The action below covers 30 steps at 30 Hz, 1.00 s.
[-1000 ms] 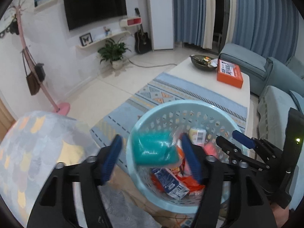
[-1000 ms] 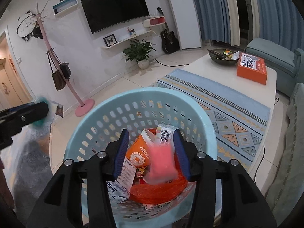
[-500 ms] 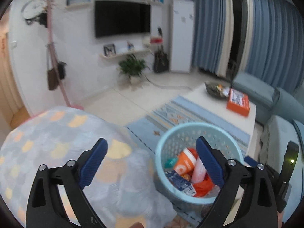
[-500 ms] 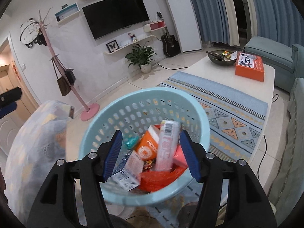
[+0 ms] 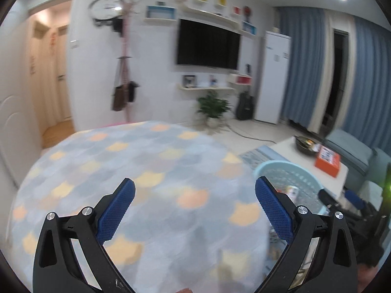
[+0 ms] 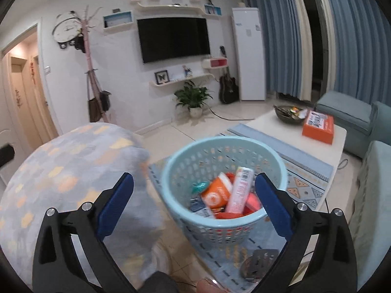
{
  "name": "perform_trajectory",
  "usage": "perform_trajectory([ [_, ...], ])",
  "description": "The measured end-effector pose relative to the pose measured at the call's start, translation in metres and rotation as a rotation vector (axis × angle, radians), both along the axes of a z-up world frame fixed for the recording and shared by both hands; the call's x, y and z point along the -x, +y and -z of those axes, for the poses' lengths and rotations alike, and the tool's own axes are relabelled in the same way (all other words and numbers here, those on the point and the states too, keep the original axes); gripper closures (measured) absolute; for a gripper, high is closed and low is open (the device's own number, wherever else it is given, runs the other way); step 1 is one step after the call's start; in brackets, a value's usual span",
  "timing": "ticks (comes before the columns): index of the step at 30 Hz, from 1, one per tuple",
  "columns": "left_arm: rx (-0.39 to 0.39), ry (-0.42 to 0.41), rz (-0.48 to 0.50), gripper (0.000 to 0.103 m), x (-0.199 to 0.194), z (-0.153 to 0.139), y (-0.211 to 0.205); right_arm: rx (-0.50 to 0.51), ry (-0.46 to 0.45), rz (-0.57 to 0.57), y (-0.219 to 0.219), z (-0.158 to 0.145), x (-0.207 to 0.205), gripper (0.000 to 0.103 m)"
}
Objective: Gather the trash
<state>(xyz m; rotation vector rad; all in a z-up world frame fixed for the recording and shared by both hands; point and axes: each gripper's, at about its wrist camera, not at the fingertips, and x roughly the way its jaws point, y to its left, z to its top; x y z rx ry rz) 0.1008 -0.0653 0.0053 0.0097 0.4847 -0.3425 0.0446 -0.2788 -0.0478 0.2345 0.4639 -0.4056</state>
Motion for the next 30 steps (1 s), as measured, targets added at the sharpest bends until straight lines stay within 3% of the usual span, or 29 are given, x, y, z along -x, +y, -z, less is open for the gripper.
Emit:
perform_trajectory([
  [3,-0.021,0.022,-0.093,0.007,0.007,0.004,0.022,0.012,-0.011,-0.009,0.025,-0.01,0.004,0.008],
  [7,-0.042,0.026,-0.133,0.007,0.016,0.007,0.038,0.026,-0.03,0.007,0.057,-0.02,0.012,0.008],
  [13,-0.036,0.042,-0.071,0.007,0.026,0.017,0.045,0.092,-0.046,0.018,0.08,-0.029,0.018,0.008],
  [30,-0.043,0.041,-0.019,0.007,0.035,0.025,0.033,0.099,-0.023,0.005,0.085,-0.022,0.015,0.008],
])
